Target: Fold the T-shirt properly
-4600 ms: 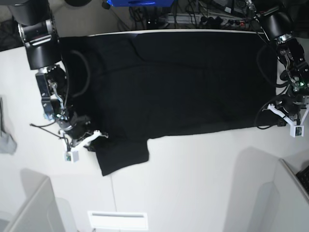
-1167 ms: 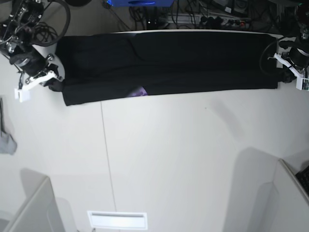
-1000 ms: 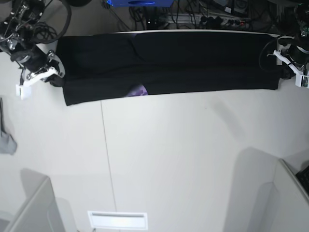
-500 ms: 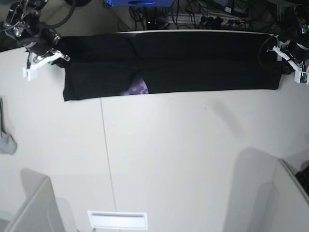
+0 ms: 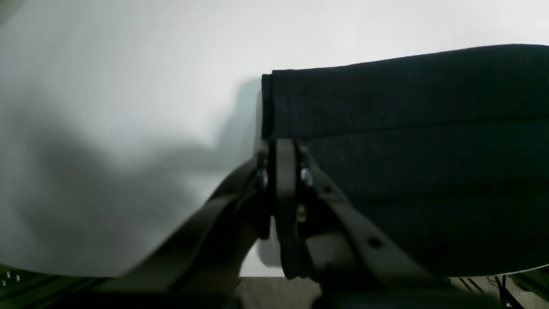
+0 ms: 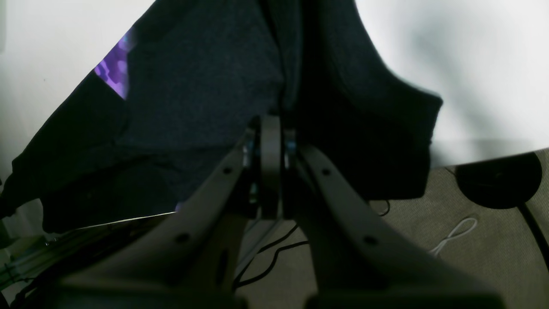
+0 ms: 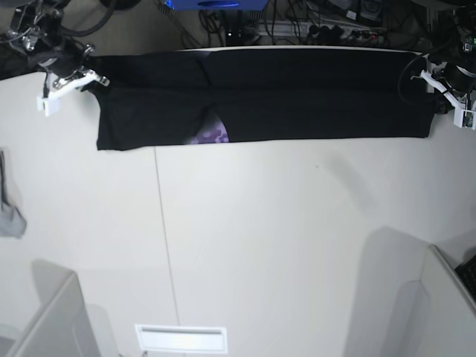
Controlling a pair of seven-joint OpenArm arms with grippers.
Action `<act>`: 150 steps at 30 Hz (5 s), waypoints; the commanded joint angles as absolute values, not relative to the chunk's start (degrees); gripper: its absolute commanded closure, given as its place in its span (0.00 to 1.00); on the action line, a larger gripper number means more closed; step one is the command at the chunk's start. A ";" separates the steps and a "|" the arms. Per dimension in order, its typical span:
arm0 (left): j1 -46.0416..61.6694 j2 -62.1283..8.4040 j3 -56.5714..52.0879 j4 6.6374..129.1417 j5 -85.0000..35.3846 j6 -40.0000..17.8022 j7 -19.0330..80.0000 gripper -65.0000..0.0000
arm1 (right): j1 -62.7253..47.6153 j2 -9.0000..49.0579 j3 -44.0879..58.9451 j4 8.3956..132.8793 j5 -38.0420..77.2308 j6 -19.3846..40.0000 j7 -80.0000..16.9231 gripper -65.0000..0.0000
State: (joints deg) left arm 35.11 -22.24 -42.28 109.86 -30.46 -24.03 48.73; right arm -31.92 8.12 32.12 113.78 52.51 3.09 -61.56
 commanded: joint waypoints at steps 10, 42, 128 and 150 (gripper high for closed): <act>36.09 -23.16 -42.86 110.46 -30.46 -23.69 47.96 0.56 | -32.04 8.57 32.66 114.42 53.14 3.38 -59.74 0.72; 24.04 -8.13 -43.38 97.36 -21.93 -23.69 47.43 1.00 | -25.27 9.63 20.44 98.59 39.43 6.90 -44.79 1.00; 0.48 -21.67 -37.41 65.19 -33.10 -26.07 47.78 1.00 | -18.68 5.32 19.21 113.19 31.52 6.99 -47.34 1.00; 12.88 -17.01 -41.10 95.87 -33.01 -26.07 47.96 1.00 | -19.47 5.49 19.47 112.92 38.20 6.99 -47.34 1.00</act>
State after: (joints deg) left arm 13.04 -16.10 -40.73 94.72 -32.14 -25.74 49.08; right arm -19.86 5.02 19.16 112.12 37.32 6.68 -48.29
